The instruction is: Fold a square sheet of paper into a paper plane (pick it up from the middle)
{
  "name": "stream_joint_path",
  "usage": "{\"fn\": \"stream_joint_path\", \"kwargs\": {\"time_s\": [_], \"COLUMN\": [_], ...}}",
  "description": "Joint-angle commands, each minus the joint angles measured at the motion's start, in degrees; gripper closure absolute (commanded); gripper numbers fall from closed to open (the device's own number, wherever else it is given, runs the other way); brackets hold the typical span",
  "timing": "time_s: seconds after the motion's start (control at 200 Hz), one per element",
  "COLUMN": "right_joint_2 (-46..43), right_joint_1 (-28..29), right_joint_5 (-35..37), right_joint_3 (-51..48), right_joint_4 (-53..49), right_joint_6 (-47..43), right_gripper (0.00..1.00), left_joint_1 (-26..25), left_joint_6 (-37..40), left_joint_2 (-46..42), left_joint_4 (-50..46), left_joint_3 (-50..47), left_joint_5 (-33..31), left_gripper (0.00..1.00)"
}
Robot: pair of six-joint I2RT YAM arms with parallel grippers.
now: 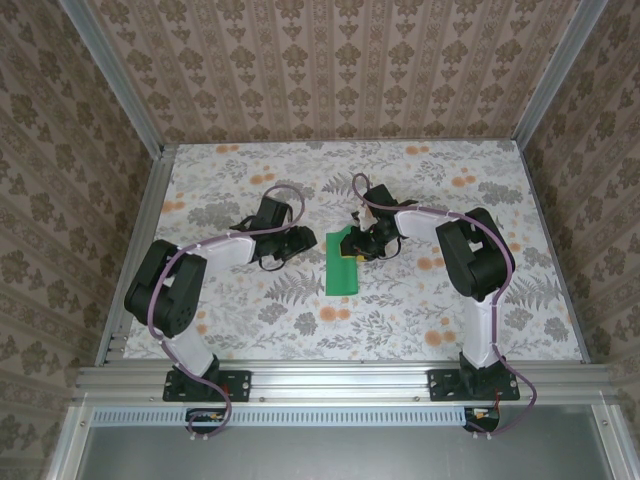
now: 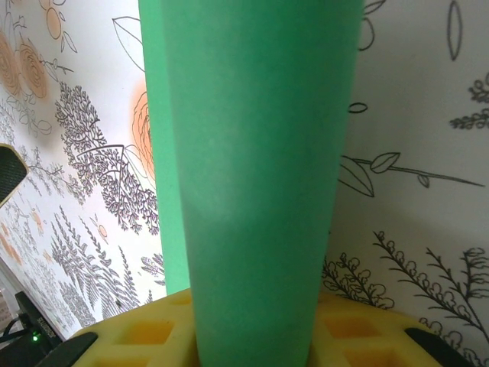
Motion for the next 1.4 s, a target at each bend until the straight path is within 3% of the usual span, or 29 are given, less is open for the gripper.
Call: {"fn": "stream_joint_path", "kwargs": {"time_s": [0.0,0.555,0.92,1.395], "right_joint_2": [3.13,5.01,6.13,7.40], "right_joint_1": [-0.53,-0.46,-0.37,-0.41], "right_joint_5": [6.97,10.40,11.51,12.06], "right_joint_3": [-0.51,1.75,2.46,3.25], "right_joint_4": [-4.93,-7.82,-10.13,-11.02], "right_joint_6": [-1.97,-5.05,-5.16,-4.23], "right_gripper": [0.68,0.65,0.68,0.67], "left_joint_1": [0.32,-0.24,-1.88,-3.12], "left_joint_6": [-0.69,1.95,2.26,2.17], "left_joint_2": [-1.38,0.61,2.67,4.62], "left_joint_4": [0.67,0.98,1.13,1.40], "left_joint_3": [-0.42,1.69,3.30,4.48], "left_joint_5": [0.32,5.52,7.41,8.91], "left_gripper": [0.51,0.51,0.58,0.60]}}
